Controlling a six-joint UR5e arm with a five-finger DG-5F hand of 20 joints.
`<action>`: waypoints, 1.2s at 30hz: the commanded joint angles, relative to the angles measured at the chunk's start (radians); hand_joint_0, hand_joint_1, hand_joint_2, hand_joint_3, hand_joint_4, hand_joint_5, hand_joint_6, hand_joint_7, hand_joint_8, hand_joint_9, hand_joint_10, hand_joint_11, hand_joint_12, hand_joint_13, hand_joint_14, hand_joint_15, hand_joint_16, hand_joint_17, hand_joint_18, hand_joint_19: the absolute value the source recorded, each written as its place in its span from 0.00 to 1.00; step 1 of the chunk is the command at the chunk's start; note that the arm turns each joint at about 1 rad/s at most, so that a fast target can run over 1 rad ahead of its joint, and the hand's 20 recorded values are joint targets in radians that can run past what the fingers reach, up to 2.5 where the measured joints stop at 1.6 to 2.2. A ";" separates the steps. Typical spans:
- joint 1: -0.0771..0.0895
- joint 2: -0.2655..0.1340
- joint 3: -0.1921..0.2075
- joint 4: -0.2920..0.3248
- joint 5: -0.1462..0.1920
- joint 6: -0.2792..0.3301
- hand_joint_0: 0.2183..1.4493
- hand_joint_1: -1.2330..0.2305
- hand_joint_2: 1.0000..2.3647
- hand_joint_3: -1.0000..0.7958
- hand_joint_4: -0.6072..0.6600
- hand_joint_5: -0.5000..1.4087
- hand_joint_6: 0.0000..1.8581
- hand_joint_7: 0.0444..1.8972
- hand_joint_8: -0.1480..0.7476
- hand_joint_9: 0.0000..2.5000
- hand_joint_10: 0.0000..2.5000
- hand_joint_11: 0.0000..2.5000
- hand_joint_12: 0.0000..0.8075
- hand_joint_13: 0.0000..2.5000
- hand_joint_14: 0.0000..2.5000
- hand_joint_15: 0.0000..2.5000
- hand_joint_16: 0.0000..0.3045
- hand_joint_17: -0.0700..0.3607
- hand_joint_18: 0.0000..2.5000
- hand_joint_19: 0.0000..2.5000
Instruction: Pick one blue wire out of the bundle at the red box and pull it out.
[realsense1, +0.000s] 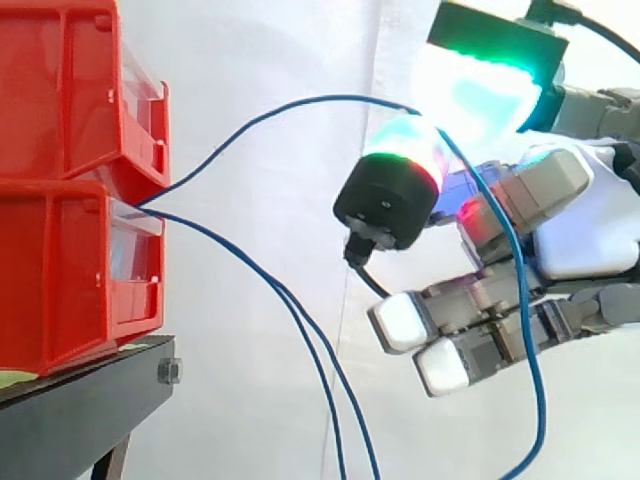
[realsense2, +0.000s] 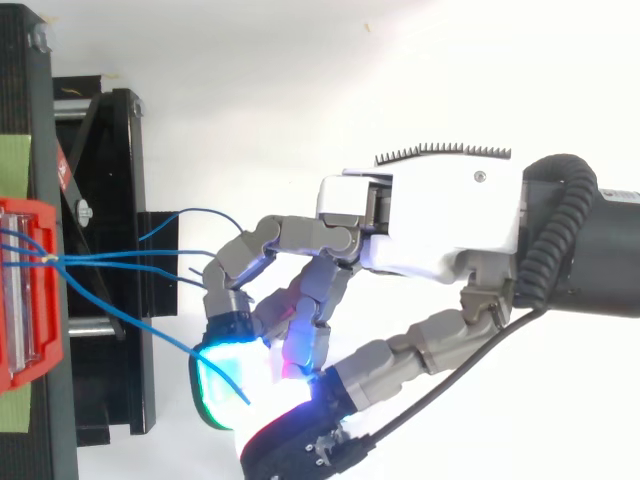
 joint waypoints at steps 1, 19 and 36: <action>-0.001 -0.001 -0.011 -0.028 -0.004 0.000 0.28 0.28 0.00 0.55 0.57 0.23 0.49 0.61 0.63 0.48 0.07 0.50 0.65 0.31 0.00 0.20 0.23 0.53 0.28 0.15; -0.007 0.082 -0.089 -0.129 0.033 0.012 0.28 0.28 0.00 0.55 0.57 0.23 0.49 0.62 0.64 0.47 0.01 0.50 0.65 0.31 0.01 0.20 0.23 0.53 0.28 0.14; -0.004 0.082 -0.091 -0.123 0.033 0.009 0.29 0.28 0.00 0.55 0.56 0.23 0.49 0.62 0.64 0.46 0.00 0.48 0.65 0.30 0.00 0.20 0.23 0.53 0.27 0.14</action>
